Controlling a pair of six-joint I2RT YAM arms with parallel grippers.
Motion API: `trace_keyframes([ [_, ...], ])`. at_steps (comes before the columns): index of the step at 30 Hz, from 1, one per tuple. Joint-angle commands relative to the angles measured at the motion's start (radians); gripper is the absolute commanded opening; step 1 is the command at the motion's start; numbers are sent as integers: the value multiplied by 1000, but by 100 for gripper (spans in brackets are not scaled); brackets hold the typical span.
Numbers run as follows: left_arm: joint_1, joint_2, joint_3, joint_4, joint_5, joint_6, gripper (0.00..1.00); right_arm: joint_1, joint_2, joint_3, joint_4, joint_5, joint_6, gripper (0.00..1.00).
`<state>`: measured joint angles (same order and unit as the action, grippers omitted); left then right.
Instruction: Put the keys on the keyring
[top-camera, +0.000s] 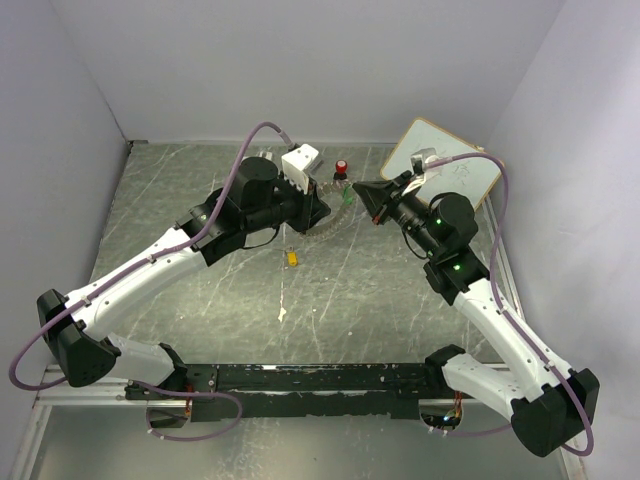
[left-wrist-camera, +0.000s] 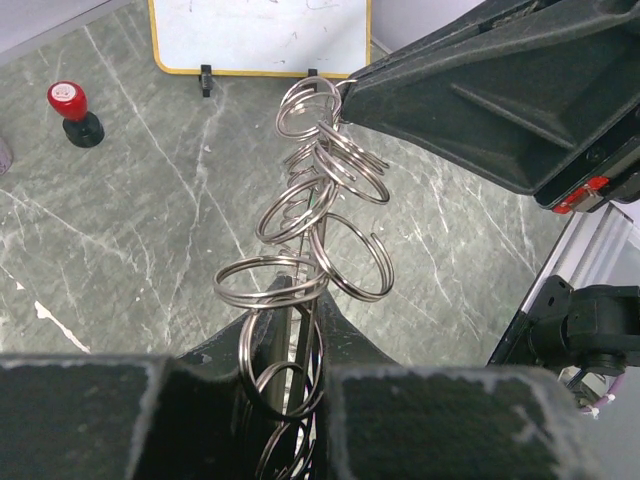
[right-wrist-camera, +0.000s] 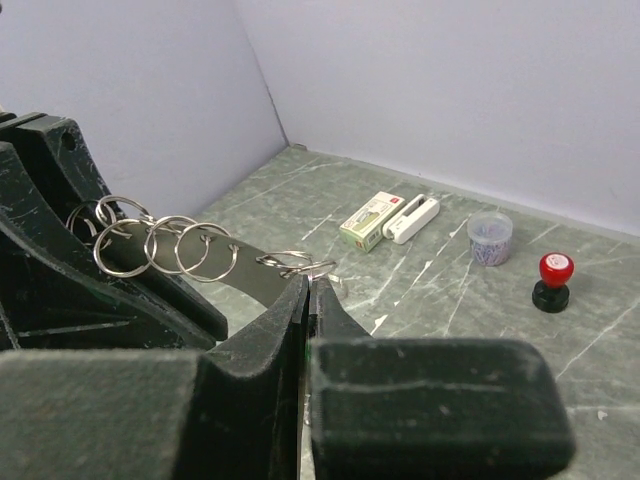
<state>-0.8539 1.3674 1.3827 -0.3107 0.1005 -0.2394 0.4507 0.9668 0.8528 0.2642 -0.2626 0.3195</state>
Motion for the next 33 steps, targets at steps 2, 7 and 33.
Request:
trace_keyframes([
  [2, -12, -29, 6, 50, -6, 14, 7, -3, -1, 30, -9, 40, 9, 0],
  [7, -13, -38, 3, 48, -14, 18, 7, -3, -6, 31, -25, 62, 8, 0],
  [33, -11, -124, -208, 209, -92, 58, 7, -4, 22, 311, -352, 42, -181, 0],
])
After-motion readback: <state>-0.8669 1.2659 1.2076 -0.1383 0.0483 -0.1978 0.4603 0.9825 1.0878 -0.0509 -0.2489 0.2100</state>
